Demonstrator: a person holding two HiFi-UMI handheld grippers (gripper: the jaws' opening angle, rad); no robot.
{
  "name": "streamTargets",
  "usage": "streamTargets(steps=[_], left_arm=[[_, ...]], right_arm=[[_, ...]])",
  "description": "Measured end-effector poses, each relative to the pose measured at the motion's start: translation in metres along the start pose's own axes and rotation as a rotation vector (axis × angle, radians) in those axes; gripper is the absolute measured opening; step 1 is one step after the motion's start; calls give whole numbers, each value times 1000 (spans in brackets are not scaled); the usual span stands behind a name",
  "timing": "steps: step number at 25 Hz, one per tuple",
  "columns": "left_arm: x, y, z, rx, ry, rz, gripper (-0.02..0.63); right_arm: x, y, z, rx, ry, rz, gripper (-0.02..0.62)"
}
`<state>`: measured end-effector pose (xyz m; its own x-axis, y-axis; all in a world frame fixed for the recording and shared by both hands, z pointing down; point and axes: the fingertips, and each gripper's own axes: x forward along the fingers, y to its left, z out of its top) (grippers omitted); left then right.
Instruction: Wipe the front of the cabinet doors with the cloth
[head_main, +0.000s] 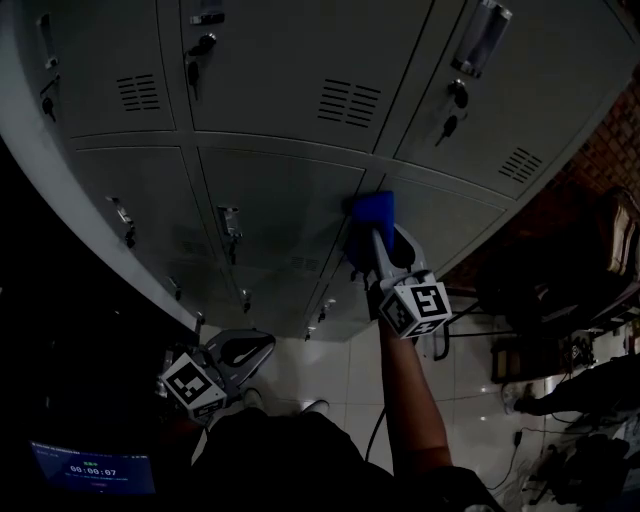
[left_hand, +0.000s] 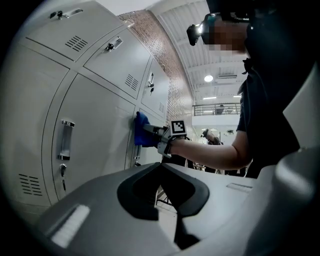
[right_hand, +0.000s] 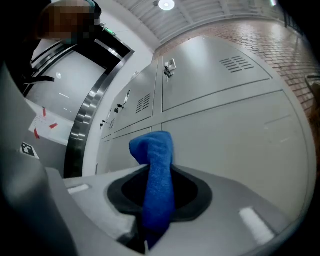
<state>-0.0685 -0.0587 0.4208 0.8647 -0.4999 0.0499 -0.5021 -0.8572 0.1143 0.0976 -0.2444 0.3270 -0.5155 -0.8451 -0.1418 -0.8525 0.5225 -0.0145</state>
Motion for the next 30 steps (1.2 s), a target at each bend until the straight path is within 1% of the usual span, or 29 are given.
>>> streamTargets(steps=[3,6,9,13,18,23,27,30], left_arm=[[-5,2,3,-20,-5,16,2],[-7,4,2,-20,-17,22,2],[-5,4,-1,-20,-12,20,2],[4,-2,1,-17,-15,-1,2],[21,-11,4,-15,-9,-32,2],[39,-15,2,-28,-13,-61,2],[56,-21,1,-26,-9,-87,2],[68,-25,0,-29,-10,-99,2]], right_arm=[[10,-3,-8,42,12,6,81],[11,-8,-9,40,20,-4,81],[5,-15,-13,46,35,-21,81],[-12,-39,-15,41,55,-79,81],[-40,-81,-10,42,50,-160,81],[-70,-122,-3,97,16,-234,81],[-91,-153,-2,61,34,-297,81],[-104,-170,-1,69,30,-323,81]])
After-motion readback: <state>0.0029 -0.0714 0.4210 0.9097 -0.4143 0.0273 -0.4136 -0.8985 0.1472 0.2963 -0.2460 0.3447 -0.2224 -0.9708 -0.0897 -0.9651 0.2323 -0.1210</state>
